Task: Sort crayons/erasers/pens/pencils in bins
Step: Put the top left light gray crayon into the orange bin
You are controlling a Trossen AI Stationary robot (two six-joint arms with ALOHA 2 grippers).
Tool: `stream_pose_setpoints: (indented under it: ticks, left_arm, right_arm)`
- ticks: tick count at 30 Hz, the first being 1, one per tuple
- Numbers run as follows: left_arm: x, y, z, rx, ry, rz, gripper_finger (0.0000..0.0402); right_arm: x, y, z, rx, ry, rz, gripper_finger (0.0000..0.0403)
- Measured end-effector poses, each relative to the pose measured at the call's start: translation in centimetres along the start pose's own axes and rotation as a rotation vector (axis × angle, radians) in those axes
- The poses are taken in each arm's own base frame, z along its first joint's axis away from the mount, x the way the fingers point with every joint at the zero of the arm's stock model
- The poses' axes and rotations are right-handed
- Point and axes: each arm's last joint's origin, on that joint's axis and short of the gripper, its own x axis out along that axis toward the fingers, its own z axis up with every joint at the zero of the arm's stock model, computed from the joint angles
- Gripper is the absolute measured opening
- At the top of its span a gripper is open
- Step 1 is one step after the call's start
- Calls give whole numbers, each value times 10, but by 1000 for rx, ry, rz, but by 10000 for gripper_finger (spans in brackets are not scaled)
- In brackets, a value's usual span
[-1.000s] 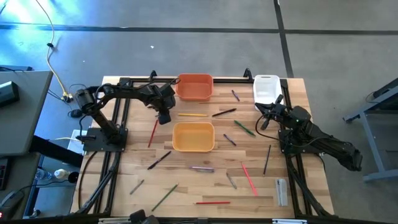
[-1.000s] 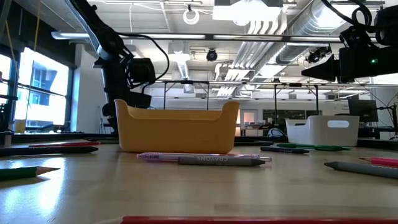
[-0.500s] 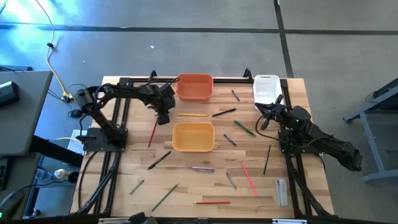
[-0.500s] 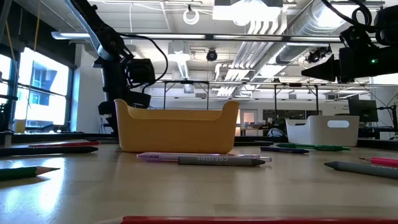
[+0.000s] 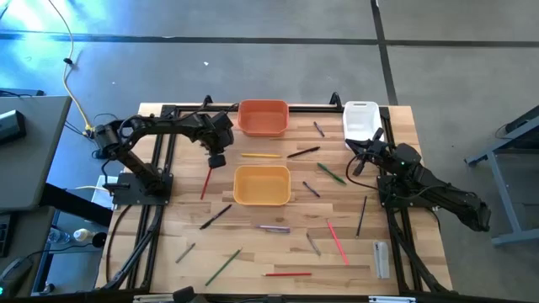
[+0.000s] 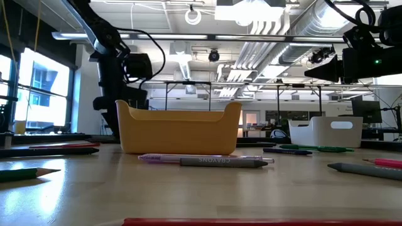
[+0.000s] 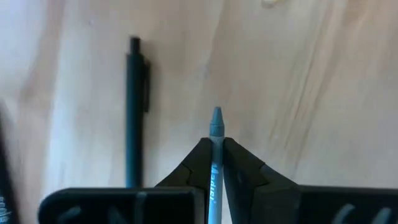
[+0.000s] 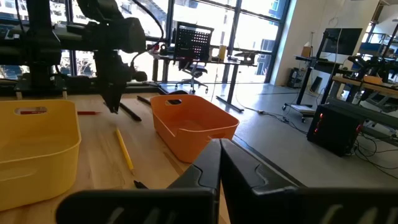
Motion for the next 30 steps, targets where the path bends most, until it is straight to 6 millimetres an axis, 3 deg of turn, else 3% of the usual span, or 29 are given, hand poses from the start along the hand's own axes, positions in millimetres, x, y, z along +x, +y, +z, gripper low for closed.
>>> stream_pose_setpoints:
  ticks: [8, 15, 23, 27, 30]
  left_arm:
    - [-27, -2, -1, 1, -96, 36, 16]
    - [-64, -7, 9, -56, -351, 29, 16]
    - [-101, -4, 49, -159, -591, 51, 16]
    - [-107, 1, 74, -171, -661, 54, 16]
    - [-100, 8, 95, -175, -662, 63, 16]
  right_arm:
    - [0, 0, 0, 0, 0, 0, 0]
    - [0, 0, 0, 0, 0, 0, 0]
    - [0, 0, 0, 0, 0, 0, 0]
    - [0, 0, 0, 0, 0, 0, 0]
    - [0, 0, 0, 0, 0, 0, 0]
